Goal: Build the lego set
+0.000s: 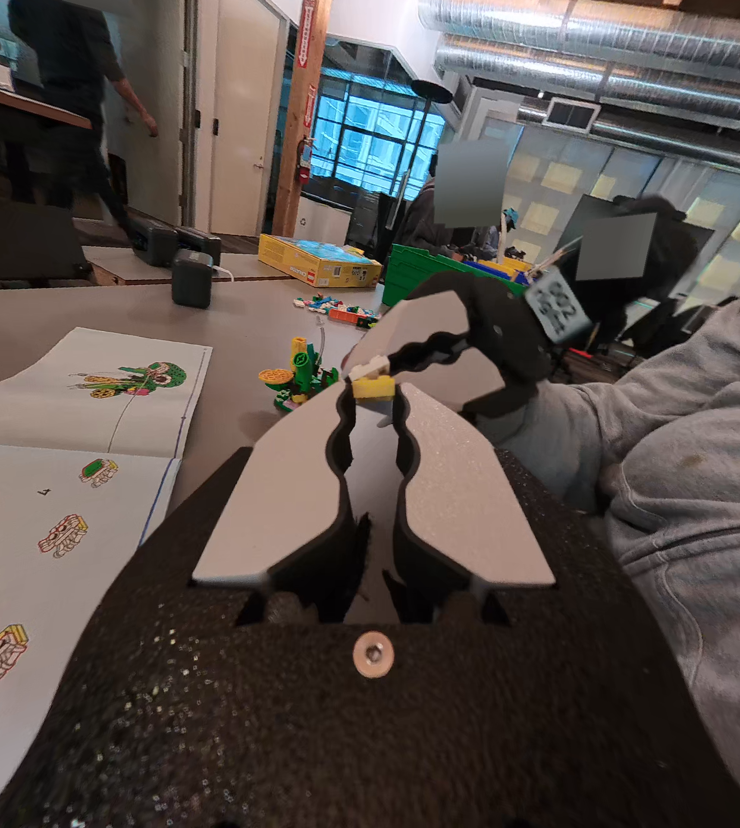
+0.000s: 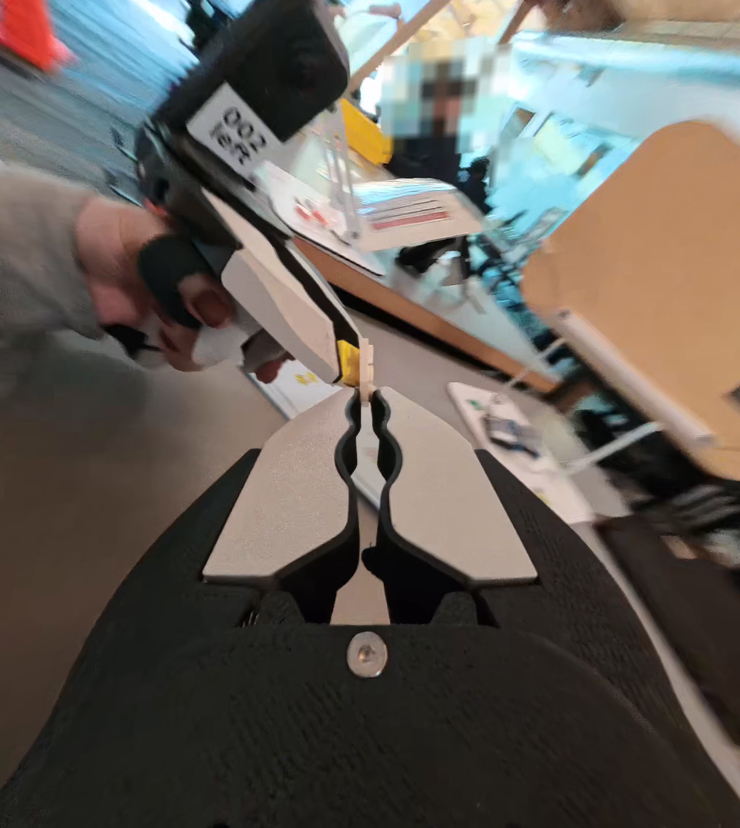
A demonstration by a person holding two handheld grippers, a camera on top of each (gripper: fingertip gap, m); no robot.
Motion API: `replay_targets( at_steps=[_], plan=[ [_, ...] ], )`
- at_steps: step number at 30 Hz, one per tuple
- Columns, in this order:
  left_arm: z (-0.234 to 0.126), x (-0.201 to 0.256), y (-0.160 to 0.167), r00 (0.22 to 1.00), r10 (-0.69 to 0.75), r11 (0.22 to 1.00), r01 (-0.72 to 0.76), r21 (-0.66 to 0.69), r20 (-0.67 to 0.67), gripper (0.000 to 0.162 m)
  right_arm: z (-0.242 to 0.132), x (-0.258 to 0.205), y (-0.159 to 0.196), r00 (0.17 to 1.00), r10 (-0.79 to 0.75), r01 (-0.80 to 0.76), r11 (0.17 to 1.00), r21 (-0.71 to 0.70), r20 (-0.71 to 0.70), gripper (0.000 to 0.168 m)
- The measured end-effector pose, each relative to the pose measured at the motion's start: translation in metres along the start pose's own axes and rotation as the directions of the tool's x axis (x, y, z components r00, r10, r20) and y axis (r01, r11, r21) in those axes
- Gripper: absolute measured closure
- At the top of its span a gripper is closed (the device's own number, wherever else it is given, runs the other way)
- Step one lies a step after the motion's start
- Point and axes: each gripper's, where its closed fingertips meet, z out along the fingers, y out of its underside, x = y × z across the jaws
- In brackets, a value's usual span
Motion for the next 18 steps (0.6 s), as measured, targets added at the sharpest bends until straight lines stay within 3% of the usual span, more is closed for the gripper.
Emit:
replay_targets(
  at_steps=[1,3,6,12,15,18],
  plan=[
    [0.001,0.003,0.001,1.0,-0.001,1.0,0.001,0.0,-0.019,0.146,-0.002,-0.002,0.0,0.994,0.09,-0.091,0.996,0.007,0.068,0.165],
    [0.005,0.005,0.003,0.999,-0.007,1.0,0.007,-0.012,-0.033,0.146,-0.007,-0.003,0.002,0.963,0.213,-0.216,0.976,0.001,0.167,0.165],
    [0.009,0.007,0.002,0.999,-0.01,1.0,0.01,0.014,-0.052,0.146,-0.013,-0.001,0.004,0.946,0.252,-0.258,0.966,-0.001,0.204,0.165],
    [0.003,0.004,-0.003,0.998,-0.02,0.998,0.024,0.063,-0.055,0.146,-0.048,0.03,0.009,0.994,0.108,-0.108,0.994,-0.022,0.005,0.165],
    [0.005,0.006,-0.005,0.998,-0.018,0.996,0.023,0.081,-0.064,0.146,-0.086,0.045,0.04,0.993,-0.052,0.029,0.977,-0.21,-0.104,0.165],
    [0.015,0.012,-0.007,0.995,-0.022,0.995,0.031,0.097,-0.099,0.146,-0.135,0.062,0.092,0.943,-0.306,0.206,0.842,-0.498,-0.128,0.165]
  ],
)
